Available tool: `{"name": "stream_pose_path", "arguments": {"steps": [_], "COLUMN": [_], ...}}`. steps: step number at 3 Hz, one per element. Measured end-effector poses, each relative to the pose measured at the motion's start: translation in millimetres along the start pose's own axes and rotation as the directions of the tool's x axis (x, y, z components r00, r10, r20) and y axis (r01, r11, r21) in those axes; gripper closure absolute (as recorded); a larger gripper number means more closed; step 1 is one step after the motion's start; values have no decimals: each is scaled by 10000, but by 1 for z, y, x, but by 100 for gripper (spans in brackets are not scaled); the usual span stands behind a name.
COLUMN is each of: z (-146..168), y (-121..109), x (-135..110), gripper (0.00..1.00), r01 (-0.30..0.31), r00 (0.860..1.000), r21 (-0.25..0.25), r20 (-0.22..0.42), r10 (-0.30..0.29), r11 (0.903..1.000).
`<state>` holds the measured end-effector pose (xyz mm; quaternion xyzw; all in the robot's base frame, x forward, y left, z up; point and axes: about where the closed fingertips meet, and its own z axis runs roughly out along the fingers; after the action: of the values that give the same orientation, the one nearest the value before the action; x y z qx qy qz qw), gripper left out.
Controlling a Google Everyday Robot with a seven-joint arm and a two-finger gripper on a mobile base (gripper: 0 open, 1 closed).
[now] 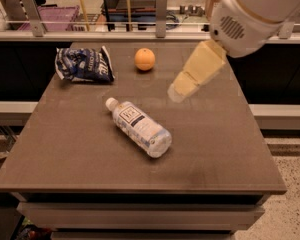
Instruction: Place blue plastic bottle upright
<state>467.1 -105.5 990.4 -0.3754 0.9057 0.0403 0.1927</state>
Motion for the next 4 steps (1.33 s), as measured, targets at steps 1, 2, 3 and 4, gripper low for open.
{"name": "stream_pose_path", "arguments": {"steps": [1,2,3,4], "z": [11,47,47,51], "y": [4,27,28,35], "x": [-8,-19,-19,-23], "gripper": [0,0,0,0], "r01": [-687,-1528,-1527,-1255], "r00": [9959,9806,9806,9814], "r21": [460,678,679,603], "r20": [-556,-1136,-1134,-1387], "r10": [712,1598,1597,1328], "r11": [9966,9859,9859,9903]}}
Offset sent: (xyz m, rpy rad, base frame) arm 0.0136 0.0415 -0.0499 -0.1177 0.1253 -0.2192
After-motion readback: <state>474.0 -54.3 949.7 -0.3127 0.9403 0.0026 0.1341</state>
